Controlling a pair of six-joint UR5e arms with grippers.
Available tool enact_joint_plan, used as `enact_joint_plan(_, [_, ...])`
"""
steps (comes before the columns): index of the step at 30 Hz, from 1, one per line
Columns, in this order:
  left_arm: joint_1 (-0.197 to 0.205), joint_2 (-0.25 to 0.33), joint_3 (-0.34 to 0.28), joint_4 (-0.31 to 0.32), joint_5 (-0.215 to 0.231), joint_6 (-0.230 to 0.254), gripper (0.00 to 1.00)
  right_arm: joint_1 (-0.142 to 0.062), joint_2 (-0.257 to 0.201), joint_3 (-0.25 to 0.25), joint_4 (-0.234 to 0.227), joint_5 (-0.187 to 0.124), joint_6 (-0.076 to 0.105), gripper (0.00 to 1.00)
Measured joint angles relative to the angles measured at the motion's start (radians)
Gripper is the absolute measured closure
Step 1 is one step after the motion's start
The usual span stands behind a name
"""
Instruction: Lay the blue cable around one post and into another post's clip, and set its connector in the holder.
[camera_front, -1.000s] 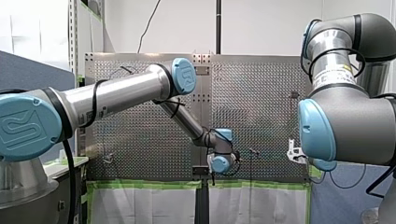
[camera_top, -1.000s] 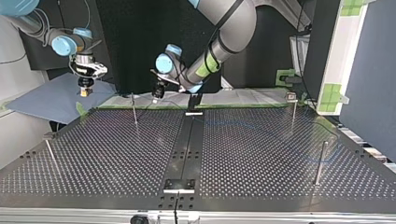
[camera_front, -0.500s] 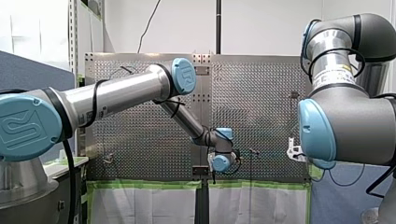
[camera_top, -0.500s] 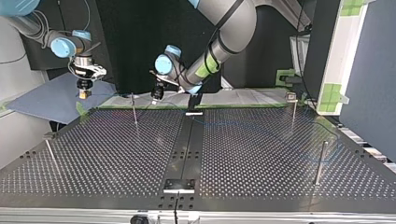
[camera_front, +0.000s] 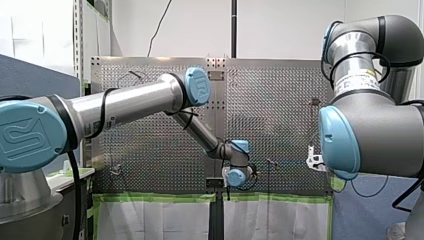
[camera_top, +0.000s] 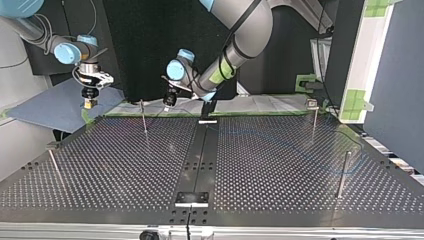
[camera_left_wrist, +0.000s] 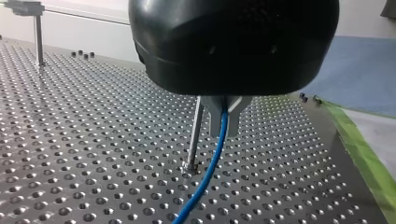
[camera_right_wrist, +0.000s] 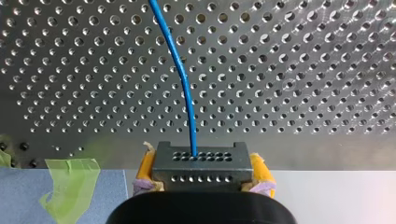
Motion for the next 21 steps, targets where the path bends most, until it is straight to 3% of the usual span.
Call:
enact_joint_plan(3, [0.001,-0.002,0.007,0.001,0.0,-0.002,0.96,0.0,0.001,0.0,-0.001,0.0,0.0,1.0])
enact_joint_plan(5, [0.002,-0.002,0.009,-0.001,0.0,-0.002,0.87,0.001,0.001,0.0,-0.001,0.0,0.0,1.0])
enact_joint_plan(6, [0.002,-0.002,0.008,-0.001,0.0,-0.002,0.87,0.001,0.002,0.0,-0.001,0.0,0.0,1.0])
enact_joint_plan(8, [0.003,-0.003,0.004,0.0,-0.001,-0.002,0.73,0.002,0.002,0.0,0.0,0.0,-0.001,1.0])
enact_joint_plan(10, [0.002,-0.002,-0.002,0.0,0.0,-0.002,0.7,0.003,0.002,0.0,0.001,0.0,-0.002,1.0])
enact_joint_plan(11, [0.002,-0.002,-0.004,0.001,0.0,-0.002,0.57,0.003,0.003,0.0,0.003,0.0,-0.003,1.0])
enact_joint_plan(12, [0.001,-0.002,-0.006,0.001,0.0,-0.002,0.57,0.004,0.003,0.0,0.004,0.0,-0.004,1.0])
enact_joint_plan(14, [0.0,-0.002,-0.011,0.002,0.0,-0.002,0.33,0.004,0.004,0.0,0.007,0.0,-0.005,1.0])
enact_joint_plan(15, [0.0,-0.002,-0.013,0.001,0.001,-0.001,0.33,0.004,0.004,0.0,0.008,0.0,-0.005,1.0])
enact_joint_plan(17, [-0.002,-0.002,-0.015,0.0,0.001,0.002,0.18,0.004,0.004,0.0,0.01,0.0,-0.006,1.0])
enact_joint_plan(18, [-0.003,-0.002,-0.016,-0.001,0.001,0.004,0.18,0.004,0.005,0.0,0.01,0.0,-0.006,1.0])
enact_joint_plan(20, [-0.005,-0.002,-0.017,-0.003,0.001,0.01,0.03,0.004,0.005,0.0,0.011,0.0,-0.005,1.0])
enact_joint_plan(21, [-0.006,-0.002,-0.017,-0.004,0.001,0.013,0.03,0.005,0.005,0.0,0.011,0.0,-0.005,1.0])
